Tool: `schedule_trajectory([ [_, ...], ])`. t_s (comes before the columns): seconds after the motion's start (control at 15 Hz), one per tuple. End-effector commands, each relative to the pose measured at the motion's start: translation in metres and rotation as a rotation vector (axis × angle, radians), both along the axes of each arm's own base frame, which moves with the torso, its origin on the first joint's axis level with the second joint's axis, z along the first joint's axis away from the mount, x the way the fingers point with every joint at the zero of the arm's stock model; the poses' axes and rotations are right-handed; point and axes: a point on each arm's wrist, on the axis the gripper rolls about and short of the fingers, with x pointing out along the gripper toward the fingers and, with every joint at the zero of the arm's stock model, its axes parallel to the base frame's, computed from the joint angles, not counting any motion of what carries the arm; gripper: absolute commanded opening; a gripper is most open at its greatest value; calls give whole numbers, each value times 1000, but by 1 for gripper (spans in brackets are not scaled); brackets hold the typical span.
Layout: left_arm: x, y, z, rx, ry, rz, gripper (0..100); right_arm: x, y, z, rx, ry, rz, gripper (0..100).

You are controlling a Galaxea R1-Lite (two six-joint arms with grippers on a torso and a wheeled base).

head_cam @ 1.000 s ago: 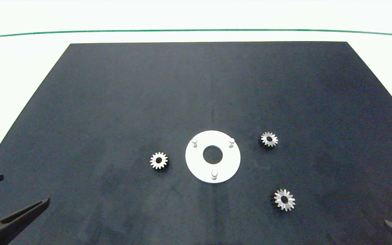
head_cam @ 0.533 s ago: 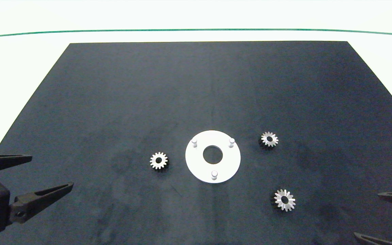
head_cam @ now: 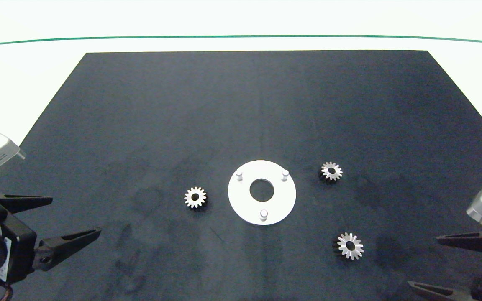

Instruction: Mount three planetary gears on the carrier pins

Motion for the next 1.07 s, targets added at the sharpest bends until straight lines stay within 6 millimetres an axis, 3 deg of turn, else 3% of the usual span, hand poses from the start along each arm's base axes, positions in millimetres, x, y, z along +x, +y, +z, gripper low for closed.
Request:
schedule_trajectory([
  [0.07, 0, 2, 1, 2, -4, 12, 100, 27, 16, -9, -19, 39, 33, 100],
  [0.53, 0, 2, 1, 4, -2, 10, 100, 41, 43, -16, -44, 51, 124, 100],
  [0.8, 0, 2, 2, 3, -9, 16, 100, 44, 68, -24, -153, 16, 126, 100],
  [1.07, 0, 2, 2, 3, -8, 13, 100, 47, 73, -24, -151, 11, 135, 100],
])
